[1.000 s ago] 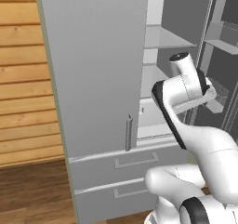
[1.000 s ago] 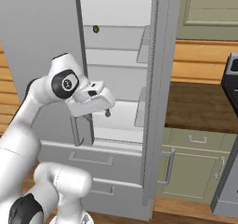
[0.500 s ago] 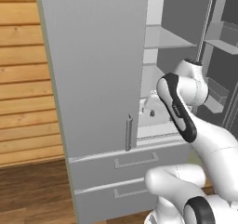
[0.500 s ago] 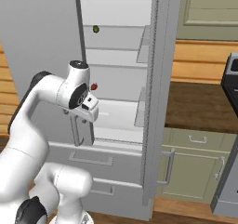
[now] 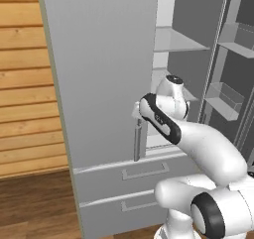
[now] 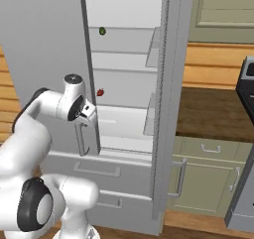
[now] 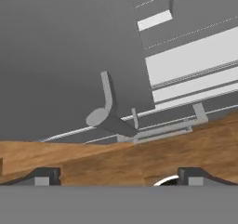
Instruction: Take the strawberry from the fridge and place it on top of the pancake, located on the dining counter.
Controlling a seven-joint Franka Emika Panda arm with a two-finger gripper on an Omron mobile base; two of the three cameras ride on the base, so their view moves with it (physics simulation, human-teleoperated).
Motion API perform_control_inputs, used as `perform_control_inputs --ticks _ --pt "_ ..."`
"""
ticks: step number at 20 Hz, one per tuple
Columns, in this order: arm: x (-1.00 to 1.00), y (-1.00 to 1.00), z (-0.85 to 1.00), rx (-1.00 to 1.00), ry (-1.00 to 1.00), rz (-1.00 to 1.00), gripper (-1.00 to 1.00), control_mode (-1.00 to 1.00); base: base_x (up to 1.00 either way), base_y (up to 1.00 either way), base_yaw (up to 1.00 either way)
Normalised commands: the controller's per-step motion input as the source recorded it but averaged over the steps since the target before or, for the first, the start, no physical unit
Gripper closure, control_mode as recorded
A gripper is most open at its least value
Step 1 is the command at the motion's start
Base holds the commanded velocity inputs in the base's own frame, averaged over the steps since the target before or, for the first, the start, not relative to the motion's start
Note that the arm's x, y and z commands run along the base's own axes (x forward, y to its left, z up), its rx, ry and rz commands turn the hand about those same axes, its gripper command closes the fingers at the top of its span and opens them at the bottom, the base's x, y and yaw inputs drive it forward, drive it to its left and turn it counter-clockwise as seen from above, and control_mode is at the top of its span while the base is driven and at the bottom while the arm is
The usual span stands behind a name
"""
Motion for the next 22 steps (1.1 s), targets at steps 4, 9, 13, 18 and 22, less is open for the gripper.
perform_control_inputs --ticks 4,9,13,18,22 --pt "0.60 0.33 -0.31 -0.02 0.00 -0.02 -1.00 -1.00 0.00 0.00 0.00" --pt "0.27 0.00 -0.46 -0.19 -0.07 0.00 -1.00 -1.00 0.00 0.00 0.00" --pt "0.17 0.00 -0.25 -0.17 -0.07 0.00 -1.00 -1.00 0.00 0.00 0.00" --pt "0.34 0.00 -0.31 -0.04 0.00 0.00 -1.00 -1.00 0.00 0.00 0.00" --pt "0.09 0.02 -0.31 0.00 0.00 0.00 -1.00 -1.00 0.00 0.00 0.00"
